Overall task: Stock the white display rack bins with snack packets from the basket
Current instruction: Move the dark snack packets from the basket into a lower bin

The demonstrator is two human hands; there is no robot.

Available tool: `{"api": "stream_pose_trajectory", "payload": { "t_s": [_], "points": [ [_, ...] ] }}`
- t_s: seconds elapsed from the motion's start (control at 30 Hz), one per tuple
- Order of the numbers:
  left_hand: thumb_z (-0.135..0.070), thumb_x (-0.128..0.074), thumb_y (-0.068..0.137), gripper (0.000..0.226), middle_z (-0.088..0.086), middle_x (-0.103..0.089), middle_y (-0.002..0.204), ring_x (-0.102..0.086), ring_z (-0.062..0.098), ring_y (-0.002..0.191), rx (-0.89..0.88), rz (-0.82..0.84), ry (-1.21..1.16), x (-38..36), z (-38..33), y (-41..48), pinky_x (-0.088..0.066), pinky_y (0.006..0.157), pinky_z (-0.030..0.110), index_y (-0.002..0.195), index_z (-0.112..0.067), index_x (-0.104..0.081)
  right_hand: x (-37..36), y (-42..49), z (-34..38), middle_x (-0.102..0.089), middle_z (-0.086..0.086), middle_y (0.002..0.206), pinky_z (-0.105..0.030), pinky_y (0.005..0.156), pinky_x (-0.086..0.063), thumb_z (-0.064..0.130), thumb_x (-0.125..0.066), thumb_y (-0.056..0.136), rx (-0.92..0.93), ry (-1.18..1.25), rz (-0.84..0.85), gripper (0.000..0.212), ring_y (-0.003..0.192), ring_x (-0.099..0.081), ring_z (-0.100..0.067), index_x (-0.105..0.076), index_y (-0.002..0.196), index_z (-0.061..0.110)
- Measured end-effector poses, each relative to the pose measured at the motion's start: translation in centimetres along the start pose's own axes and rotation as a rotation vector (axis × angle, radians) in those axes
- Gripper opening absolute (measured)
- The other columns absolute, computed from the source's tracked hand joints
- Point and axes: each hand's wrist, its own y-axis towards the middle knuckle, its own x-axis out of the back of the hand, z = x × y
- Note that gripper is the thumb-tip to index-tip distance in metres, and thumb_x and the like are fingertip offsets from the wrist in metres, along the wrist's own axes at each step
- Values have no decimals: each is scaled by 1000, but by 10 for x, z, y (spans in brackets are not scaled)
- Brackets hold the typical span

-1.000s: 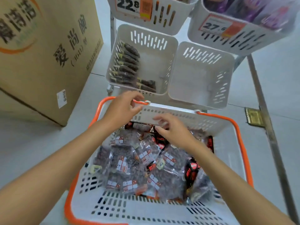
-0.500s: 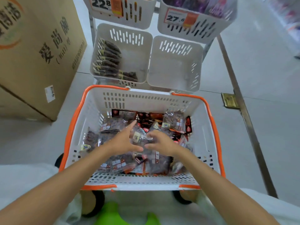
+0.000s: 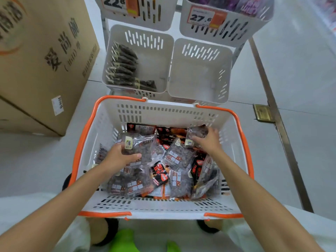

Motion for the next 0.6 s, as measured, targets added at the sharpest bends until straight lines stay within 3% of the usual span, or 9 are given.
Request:
{"api": "stream_pose_trajectory", "payload": {
  "t_s": [0.07, 0.13, 0.2, 0.3, 0.37, 0.4, 0.47, 0.53, 0.6],
  "points": [
    [-22, -76, 87, 18, 3, -67, 96, -62, 17, 87, 10, -9, -42, 0, 1, 2, -47, 70, 24, 95, -22, -60, -4, 2, 3, -32, -18, 147, -41, 112, -34, 40, -82, 76, -81, 124, -76, 89, 137, -34, -35, -35, 144, 5],
    [-22, -74, 88, 17, -1, -67, 96, -62, 13, 87, 20, -14, -87, 0, 1, 5, -47, 70, 24, 95, -26, -59, -8, 3, 4, -36, -16, 146, -43, 111, -38, 37, -86, 71, -78, 163, -62, 100, 135, -39, -34, -28, 148, 8],
    [-23, -73, 89, 17, -3, -68, 101, -63, 14, 94, 33, -22, -128, -1, 4, 11, -50, 79, 29, 97, -28, -59, -6, -5, 12, -40, -13, 146, -41, 106, -43, 30, -89, 68, -75, 258, -38, 105, 130, -46, -30, -26, 150, 11],
    [-28, -70, 91, 16, -1, -68, 110, -63, 19, 103, 78, -33, -161, 0, 4, 16, -49, 97, 42, 104, -27, -59, 4, -20, 30, -53, -8, 132, -26, 77, -53, 17, -84, 76, 19, 344, 34, 67, 97, -63, -17, -47, 131, 15],
    [-29, -65, 94, 17, 6, -69, 117, -66, 24, 106, 126, -49, -256, -1, 1, 19, -49, 101, 47, 109, -22, -60, 12, -33, 51, -61, -5, 115, -23, 58, -53, 13, -79, 82, 98, 462, 122, 44, 75, -67, -11, -51, 116, 16],
    [-29, -62, 96, 18, 9, -69, 119, -67, 26, 106, 145, -47, -332, -2, -3, 19, -51, 100, 48, 111, -19, -60, 14, -38, 63, -65, -5, 108, -23, 55, -53, 13, -78, 83, 125, 556, 143, 38, 71, -70, -10, -50, 108, 17],
    [-36, -52, 100, 27, 11, -68, 120, -67, 25, 108, 150, 6, -455, -5, -15, 16, -54, 97, 45, 117, -16, -57, 11, -47, 84, -70, -8, 103, -32, 71, -59, 16, -79, 82, 130, 690, 141, 32, 86, -73, -19, -50, 97, 17],
    [-50, -48, 94, 46, 7, -66, 120, -66, 22, 108, 119, 92, -504, -10, -27, 13, -57, 93, 40, 123, -15, -53, 0, -59, 102, -71, -5, 108, -45, 89, -57, 19, -78, 82, 126, 694, 230, 32, 98, -71, -25, -54, 102, 15],
    [-58, -66, 77, 73, 6, -61, 125, -67, 22, 105, 87, 136, -497, -12, -39, 9, -56, 93, 41, 132, -16, -44, -12, -70, 111, -69, 2, 110, -40, 91, -57, 19, -74, 86, 216, 594, 346, 31, 98, -69, -13, -56, 111, 19]
  ]
}}
